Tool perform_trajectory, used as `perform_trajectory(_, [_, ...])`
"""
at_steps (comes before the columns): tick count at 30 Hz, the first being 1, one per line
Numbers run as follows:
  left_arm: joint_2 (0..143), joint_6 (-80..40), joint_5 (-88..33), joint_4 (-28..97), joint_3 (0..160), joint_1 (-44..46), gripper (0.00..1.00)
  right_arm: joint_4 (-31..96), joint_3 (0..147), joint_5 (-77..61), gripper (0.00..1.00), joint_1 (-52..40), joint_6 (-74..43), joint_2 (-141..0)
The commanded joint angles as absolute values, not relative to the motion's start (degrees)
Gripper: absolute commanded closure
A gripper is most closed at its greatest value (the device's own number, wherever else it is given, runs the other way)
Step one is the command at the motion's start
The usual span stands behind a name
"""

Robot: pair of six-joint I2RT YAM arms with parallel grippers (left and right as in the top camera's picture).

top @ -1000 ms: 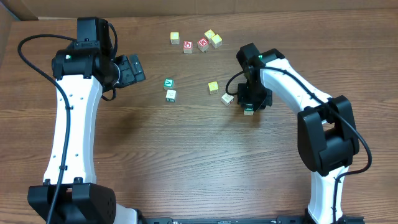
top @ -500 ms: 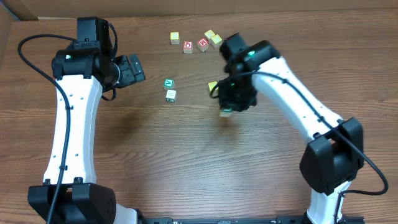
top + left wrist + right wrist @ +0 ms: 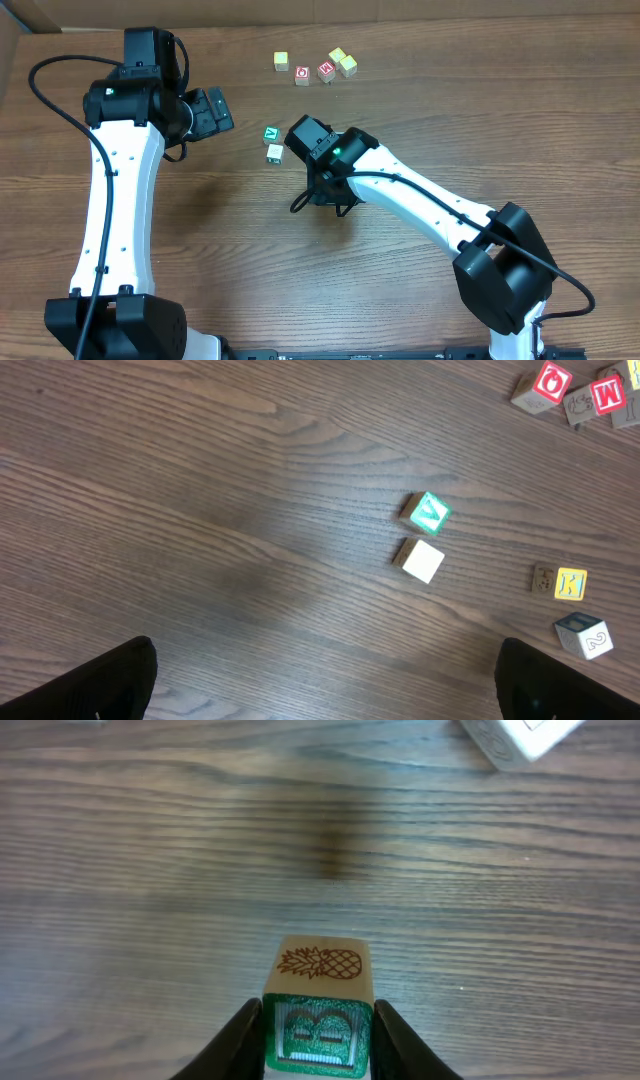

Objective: Flip 5 blocks

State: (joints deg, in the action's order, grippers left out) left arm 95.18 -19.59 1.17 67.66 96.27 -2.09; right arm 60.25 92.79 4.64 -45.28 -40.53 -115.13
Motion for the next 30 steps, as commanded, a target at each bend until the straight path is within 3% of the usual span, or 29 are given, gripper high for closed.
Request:
perform_trajectory(1, [95.5, -20.8, 1.9, 67.4, 97.7, -1.9, 0.0, 57.2, 89.3, 6.8, 0.59, -45.2, -42.0, -114.9])
perform_trajectory(5, [95.6, -20.8, 1.9, 67.5, 97.7, -1.9, 0.0, 57.4, 88.6, 6.8, 0.26, -45.1, -42.0, -114.9])
perform_trajectory(8, [95.6, -20.8, 1.9, 67.5, 97.7, -1.9, 0.0, 57.2, 88.6, 6.9, 0.18, -45.1, -41.6, -114.9])
perform_trajectory(17, [95.6, -20.8, 1.9, 67.5, 97.7, -1.9, 0.0, 54.8, 88.4, 7.8, 0.16, -43.1, -41.6, -114.9])
perform_trajectory(30, [95.5, -20.8, 1.9, 67.5, 97.7, -1.9, 0.0, 45.9, 83.6, 5.8, 0.3, -44.6, -37.3, -115.0])
